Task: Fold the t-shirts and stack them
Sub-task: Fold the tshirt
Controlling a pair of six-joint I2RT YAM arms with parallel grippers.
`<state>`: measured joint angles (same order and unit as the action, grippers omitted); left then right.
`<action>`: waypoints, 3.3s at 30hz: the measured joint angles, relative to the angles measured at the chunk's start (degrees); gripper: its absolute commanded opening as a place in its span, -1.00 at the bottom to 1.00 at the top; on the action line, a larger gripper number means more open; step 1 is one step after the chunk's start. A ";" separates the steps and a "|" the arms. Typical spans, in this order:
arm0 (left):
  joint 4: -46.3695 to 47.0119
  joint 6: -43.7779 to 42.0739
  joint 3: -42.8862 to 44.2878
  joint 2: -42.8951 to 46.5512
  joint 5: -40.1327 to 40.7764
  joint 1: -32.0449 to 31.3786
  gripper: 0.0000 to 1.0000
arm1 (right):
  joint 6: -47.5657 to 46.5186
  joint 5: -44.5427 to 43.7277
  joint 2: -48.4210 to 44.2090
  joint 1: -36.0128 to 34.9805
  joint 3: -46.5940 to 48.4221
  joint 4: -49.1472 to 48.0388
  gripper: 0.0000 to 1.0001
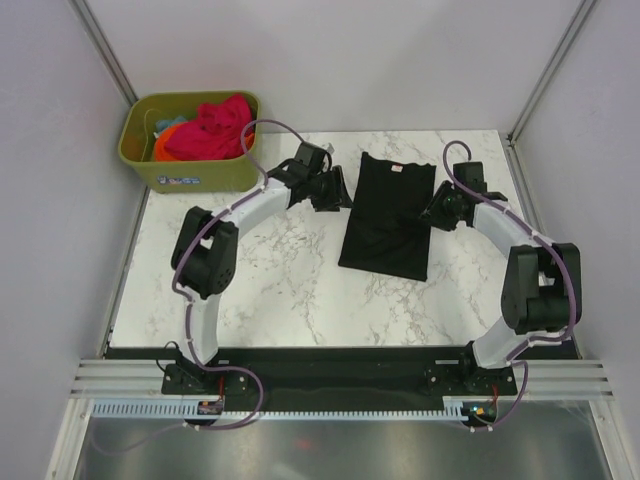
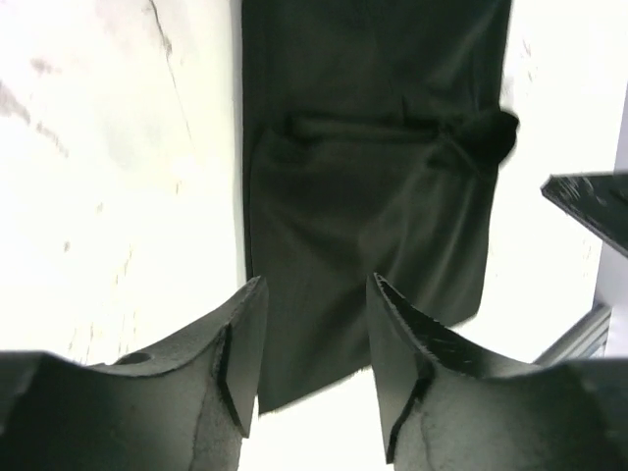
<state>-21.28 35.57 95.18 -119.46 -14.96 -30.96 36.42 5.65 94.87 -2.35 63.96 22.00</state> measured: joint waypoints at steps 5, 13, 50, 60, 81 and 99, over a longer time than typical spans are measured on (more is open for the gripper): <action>-0.42 -1.90 -8.31 8.68 -0.22 -0.74 -0.07 | 4.87 1.42 -3.54 -0.35 -5.01 -0.61 -0.28; 0.37 -2.16 -20.83 12.09 -0.61 -2.32 -0.08 | 6.43 3.54 -0.37 -0.55 -7.19 -5.73 -0.41; 14.75 3.08 -28.50 6.56 -10.67 -3.74 -0.49 | -2.34 1.51 -11.82 0.02 -20.90 6.58 0.01; 16.35 5.73 -33.59 8.92 -10.14 -4.59 -0.96 | -2.73 -0.35 -16.24 0.04 -27.15 1.09 -1.00; 20.28 14.56 -41.59 19.96 -4.68 -11.85 0.05 | 4.44 -3.06 -30.21 0.11 -34.34 5.81 0.00; 26.97 21.88 -41.66 12.66 -2.89 -12.90 -0.95 | 10.27 -7.69 -35.36 0.11 -39.56 3.67 -1.00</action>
<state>5.69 57.45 53.52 -106.80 -17.85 -43.86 46.70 -2.04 59.51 -2.24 24.40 25.67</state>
